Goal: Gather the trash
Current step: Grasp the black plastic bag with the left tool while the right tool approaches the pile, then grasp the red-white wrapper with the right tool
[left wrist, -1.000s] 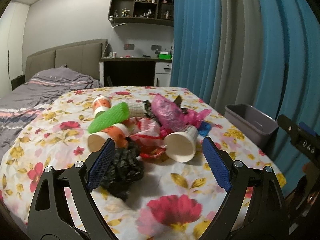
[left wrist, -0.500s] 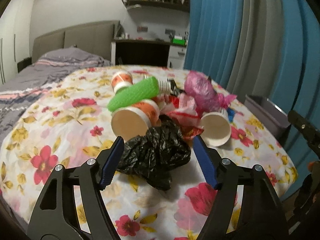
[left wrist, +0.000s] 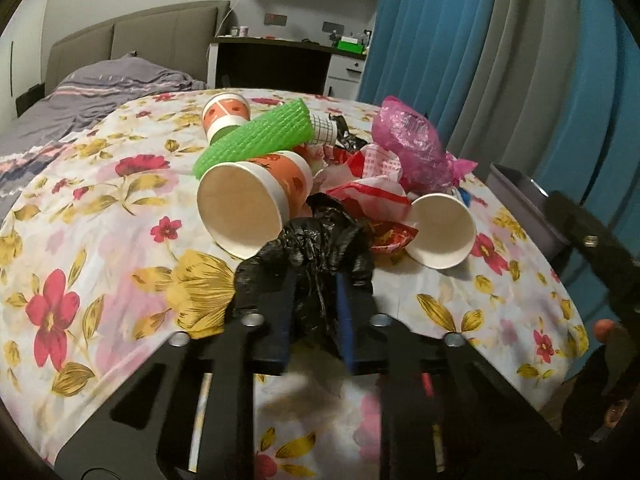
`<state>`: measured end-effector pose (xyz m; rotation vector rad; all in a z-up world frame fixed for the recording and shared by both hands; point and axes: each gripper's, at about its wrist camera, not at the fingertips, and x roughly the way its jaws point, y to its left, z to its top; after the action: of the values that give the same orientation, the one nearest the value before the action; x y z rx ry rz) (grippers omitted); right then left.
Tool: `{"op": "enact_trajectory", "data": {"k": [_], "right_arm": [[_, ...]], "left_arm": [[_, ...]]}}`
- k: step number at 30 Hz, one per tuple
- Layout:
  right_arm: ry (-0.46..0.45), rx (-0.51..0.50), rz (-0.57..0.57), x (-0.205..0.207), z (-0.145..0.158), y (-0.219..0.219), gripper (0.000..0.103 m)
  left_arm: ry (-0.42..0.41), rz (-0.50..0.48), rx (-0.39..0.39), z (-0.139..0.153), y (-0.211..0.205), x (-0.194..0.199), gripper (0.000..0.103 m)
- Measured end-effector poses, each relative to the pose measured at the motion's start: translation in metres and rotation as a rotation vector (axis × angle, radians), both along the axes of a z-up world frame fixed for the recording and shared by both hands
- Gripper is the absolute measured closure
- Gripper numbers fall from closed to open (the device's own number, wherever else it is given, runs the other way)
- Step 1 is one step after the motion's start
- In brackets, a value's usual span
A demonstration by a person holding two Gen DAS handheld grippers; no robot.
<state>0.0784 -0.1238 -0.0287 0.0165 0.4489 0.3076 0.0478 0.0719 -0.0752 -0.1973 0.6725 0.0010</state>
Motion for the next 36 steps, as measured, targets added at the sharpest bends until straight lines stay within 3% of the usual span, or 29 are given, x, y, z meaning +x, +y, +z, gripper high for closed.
{"op": "enact_trajectory", "data": {"k": [2,8,14,27,29,33,35,36], "right_arm": [[0.012,-0.005,0.018,0.004,-0.002,0.007,0.026],[0.061,-0.016,0.085,0.021,-0.008,0.03,0.038],[0.082,-0.045,0.142,0.035,-0.01,0.063,0.044],[0.201,-0.083,0.162,0.07,-0.034,0.102,0.044],[0.216,-0.084,0.166,0.072,-0.036,0.104,0.055],[0.226,-0.074,0.174,0.073,-0.038,0.106,0.06],[0.228,-0.068,0.185,0.071,-0.038,0.105,0.072],[0.23,-0.065,0.192,0.071,-0.039,0.104,0.073]], "left_arm": [[-0.01,-0.003,-0.01,0.003,0.002,-0.004,0.096],[-0.071,-0.018,-0.032,0.022,0.012,-0.029,0.097],[-0.16,0.066,-0.026,0.045,0.037,-0.045,0.097],[-0.164,0.105,-0.041,0.042,0.063,-0.031,0.097],[-0.167,0.103,-0.046,0.041,0.064,-0.03,0.097],[-0.17,0.1,-0.051,0.041,0.067,-0.029,0.097],[-0.171,0.1,-0.052,0.041,0.067,-0.029,0.097],[-0.171,0.101,-0.052,0.041,0.066,-0.029,0.097]]}}
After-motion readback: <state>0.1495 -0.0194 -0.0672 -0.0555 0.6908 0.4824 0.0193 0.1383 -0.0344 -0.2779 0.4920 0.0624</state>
